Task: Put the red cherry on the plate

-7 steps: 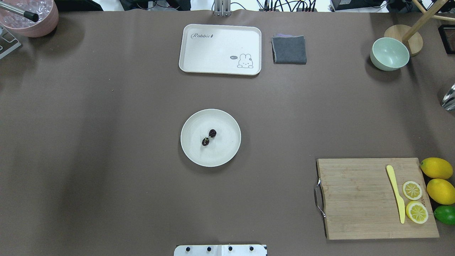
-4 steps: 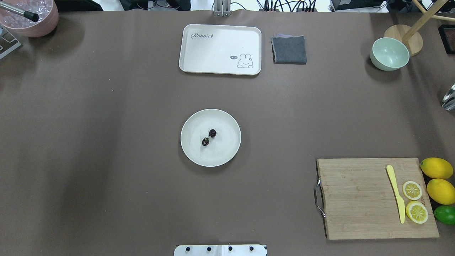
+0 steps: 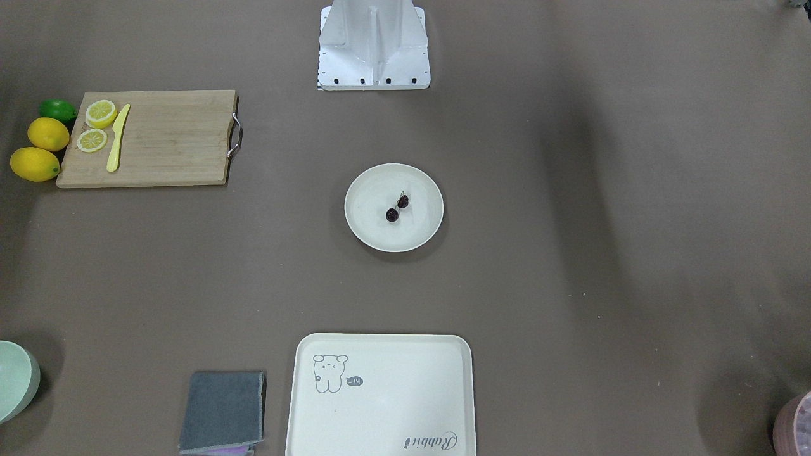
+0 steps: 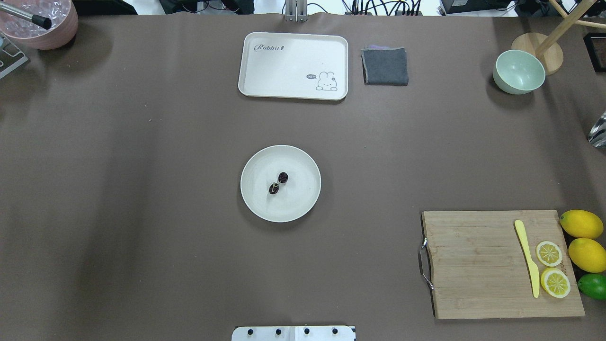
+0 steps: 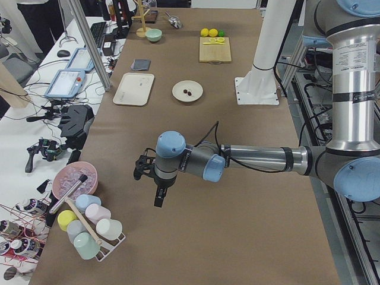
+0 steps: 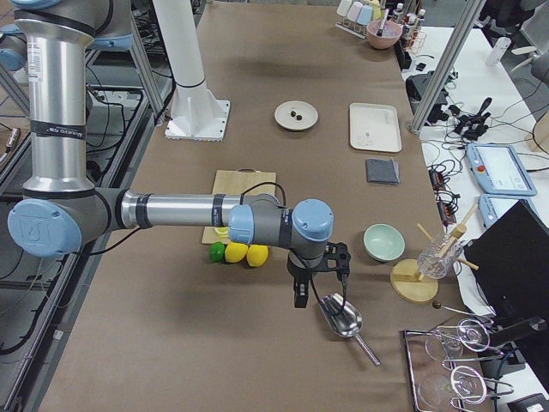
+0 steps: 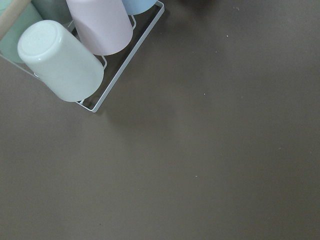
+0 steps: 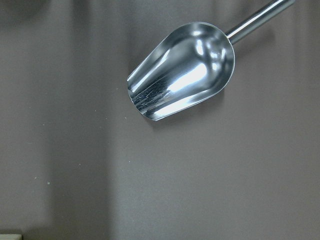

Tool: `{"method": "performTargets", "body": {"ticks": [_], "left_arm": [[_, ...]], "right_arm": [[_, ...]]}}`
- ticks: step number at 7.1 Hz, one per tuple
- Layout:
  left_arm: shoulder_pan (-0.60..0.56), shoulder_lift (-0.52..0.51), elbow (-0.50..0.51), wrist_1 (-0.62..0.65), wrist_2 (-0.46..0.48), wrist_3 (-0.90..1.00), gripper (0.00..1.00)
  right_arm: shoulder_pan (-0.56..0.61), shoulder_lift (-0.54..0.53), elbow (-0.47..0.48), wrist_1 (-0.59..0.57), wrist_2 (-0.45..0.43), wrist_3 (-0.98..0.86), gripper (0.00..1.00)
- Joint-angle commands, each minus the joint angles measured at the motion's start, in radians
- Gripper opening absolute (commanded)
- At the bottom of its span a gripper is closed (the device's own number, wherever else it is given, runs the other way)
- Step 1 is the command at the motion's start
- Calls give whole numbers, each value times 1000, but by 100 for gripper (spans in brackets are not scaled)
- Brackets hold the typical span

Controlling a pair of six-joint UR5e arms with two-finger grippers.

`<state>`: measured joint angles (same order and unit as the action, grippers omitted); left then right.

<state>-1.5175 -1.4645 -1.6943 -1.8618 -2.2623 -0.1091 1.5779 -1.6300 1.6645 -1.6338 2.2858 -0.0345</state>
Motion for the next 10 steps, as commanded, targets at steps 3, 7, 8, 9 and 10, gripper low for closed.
{"method": "performTargets", "body": {"ticks": [3,7,8,9,10], "left_arm": [[-1,4,4,-5,6,2,98],[-10,3,2,0,3,-4,98],[-10,3,2,0,1,-4,98],[-10,3,2,0,1,-4,98],[-12,3,2,0,1,-4,98]], "right_arm": [[2,-1,1,0,1,-1,100],[11,-1,1,0,1,-2,100],[13,-1,1,0,1,-4,100],[14,-1,1,0,1,-2,100],[19,-1,3,0,1,-4,100]]}}
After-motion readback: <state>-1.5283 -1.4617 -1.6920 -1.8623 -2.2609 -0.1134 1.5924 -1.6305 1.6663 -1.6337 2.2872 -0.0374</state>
